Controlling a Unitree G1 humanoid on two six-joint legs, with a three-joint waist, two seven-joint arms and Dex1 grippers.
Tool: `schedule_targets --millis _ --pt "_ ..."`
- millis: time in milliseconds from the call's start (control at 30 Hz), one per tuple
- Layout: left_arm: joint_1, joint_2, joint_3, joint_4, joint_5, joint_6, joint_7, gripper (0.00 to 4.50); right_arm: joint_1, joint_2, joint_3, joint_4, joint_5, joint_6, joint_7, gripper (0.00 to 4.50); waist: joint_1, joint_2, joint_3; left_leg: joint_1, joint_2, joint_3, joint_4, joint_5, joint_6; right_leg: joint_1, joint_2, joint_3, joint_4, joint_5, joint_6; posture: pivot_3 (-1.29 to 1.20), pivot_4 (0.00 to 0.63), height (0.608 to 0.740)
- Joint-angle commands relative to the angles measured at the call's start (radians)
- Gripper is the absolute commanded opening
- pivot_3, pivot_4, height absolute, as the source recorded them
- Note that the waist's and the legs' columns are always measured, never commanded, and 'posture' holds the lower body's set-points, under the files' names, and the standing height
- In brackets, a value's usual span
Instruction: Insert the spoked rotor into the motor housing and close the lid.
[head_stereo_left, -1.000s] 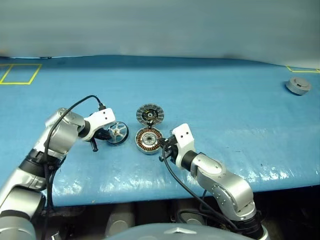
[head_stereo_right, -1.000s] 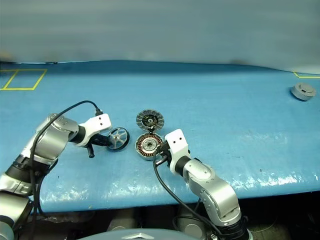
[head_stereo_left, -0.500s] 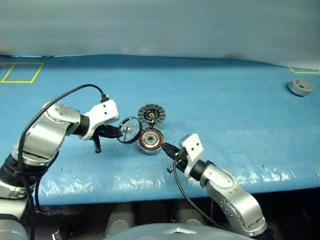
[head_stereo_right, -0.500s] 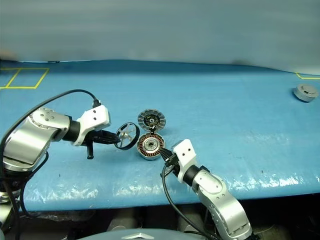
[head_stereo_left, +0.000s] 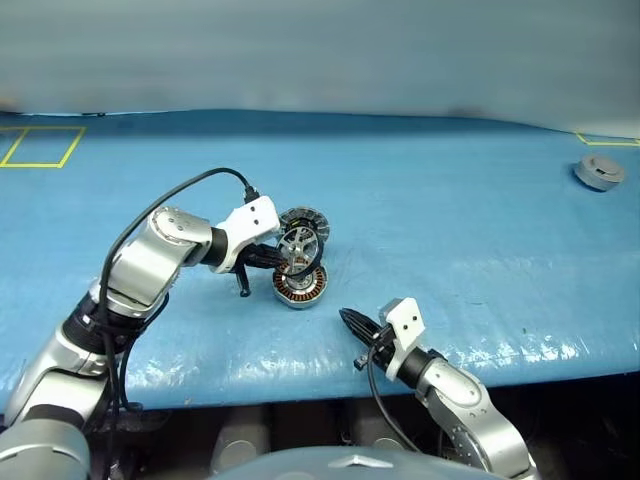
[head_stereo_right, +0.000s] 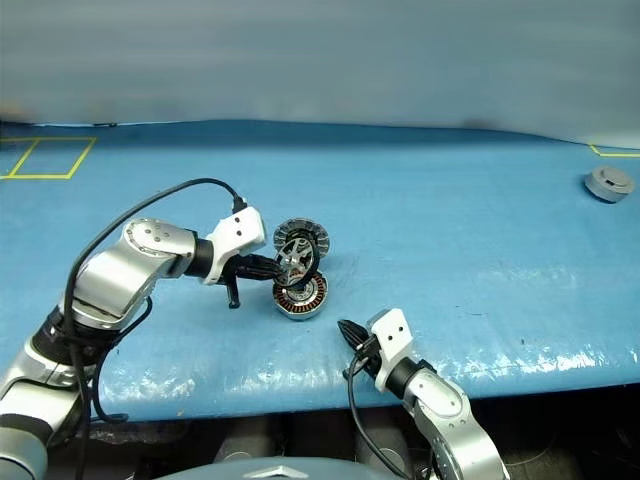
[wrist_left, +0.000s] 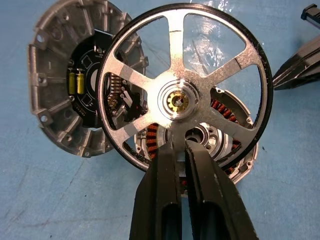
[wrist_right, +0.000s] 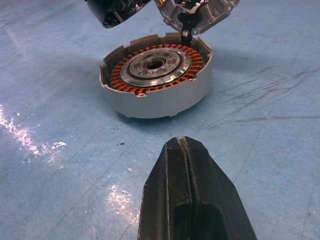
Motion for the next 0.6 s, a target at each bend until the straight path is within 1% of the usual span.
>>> schedule_targets --millis 33,200,600 --pt "-0.045 0.001 -0.027 0.027 0.012 -0.05 -0.017 0.07 0.0 0.009 -0.005 0.018 -0.008 -0.06 0.015 0.0 0.001 0.0 0.0 0.0 0.0 0.0 0.0 0.0 0.0 0.0 0.0 0.0 0.0 0.0 0.0 0.0 0.15 0.74" --pt "-0.076 -0.011 -0.063 0.076 0.018 -0.084 -0.031 0.07 -0.011 0.028 0.002 0.044 -0.011 -0.083 0.016 0.0 0.004 0.0 0.0 0.0 0.0 0.0 0.0 0.0 0.0 0.0 0.0 0.0 0.0 0.0 0.0 0.0 0.15 0.74" --pt "-0.101 0.012 -0.147 0.131 0.087 -0.168 -0.097 0.07 -0.019 0.046 0.017 0.058 -0.018 -0.084 0.023 0.0 0.006 0.0 0.0 0.0 0.0 0.0 0.0 0.0 0.0 0.0 0.0 0.0 0.0 0.0 0.0 0.0 0.15 0.74"
